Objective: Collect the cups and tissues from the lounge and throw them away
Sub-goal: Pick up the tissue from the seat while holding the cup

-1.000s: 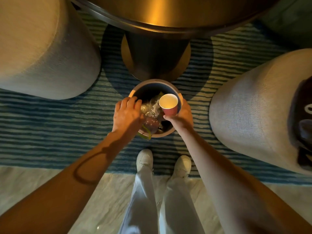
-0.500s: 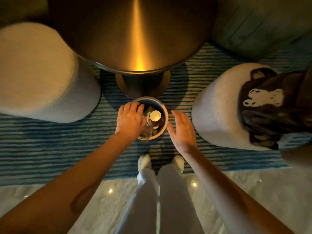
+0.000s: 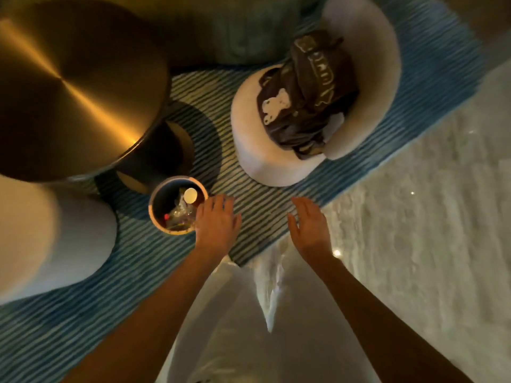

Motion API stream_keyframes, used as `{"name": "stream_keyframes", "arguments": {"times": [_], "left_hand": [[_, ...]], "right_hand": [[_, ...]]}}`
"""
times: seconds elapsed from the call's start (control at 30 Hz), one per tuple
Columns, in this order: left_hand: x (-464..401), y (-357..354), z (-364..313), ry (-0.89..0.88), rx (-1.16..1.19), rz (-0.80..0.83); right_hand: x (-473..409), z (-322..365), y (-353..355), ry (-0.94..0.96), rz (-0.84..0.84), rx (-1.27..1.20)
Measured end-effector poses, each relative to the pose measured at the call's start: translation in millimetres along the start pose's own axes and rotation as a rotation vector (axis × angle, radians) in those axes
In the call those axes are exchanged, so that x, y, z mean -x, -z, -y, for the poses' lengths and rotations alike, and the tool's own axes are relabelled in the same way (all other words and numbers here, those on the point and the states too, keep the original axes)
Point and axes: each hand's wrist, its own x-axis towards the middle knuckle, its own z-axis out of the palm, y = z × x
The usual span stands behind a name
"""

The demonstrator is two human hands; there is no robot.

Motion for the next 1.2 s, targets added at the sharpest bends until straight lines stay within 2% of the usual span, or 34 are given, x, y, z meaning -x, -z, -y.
{"name": "stream_keyframes", "arguments": {"times": [0.2, 0.37, 0.6, 0.87, 1.07, 1.2], "left_hand": [[-23.7, -0.8, -141.3, -0.157, -0.068, 0.040], [-52.7, 3.9, -271.7, -0.375, -0.065, 0.055], [-124.4, 35.6, -421.2, -0.615, -0.102, -0.027], [-242.2, 85.8, -587.7, -0.726, -0.123, -0.135], [-350.3, 129.6, -705.0, -0.733, -0.083, -0.120], [-413.6, 158.2, -756.0, -0.728, -0.095, -0.127]], "right_hand": [[43.0, -119.0, 73.1, -0.203, -0.112, -0.022], [59.8, -204.9, 144.8, -0.331, -0.215, -0.011], [43.4, -296.3, 240.0, -0.440, -0.329, 0.002], [-57.7, -399.9, 359.3, -0.480, -0.452, 0.038], [-147.2, -477.5, 455.4, -0.519, -0.447, 0.077], [-207.5, -517.1, 506.1, -0.523, -0.482, 0.072]]}}
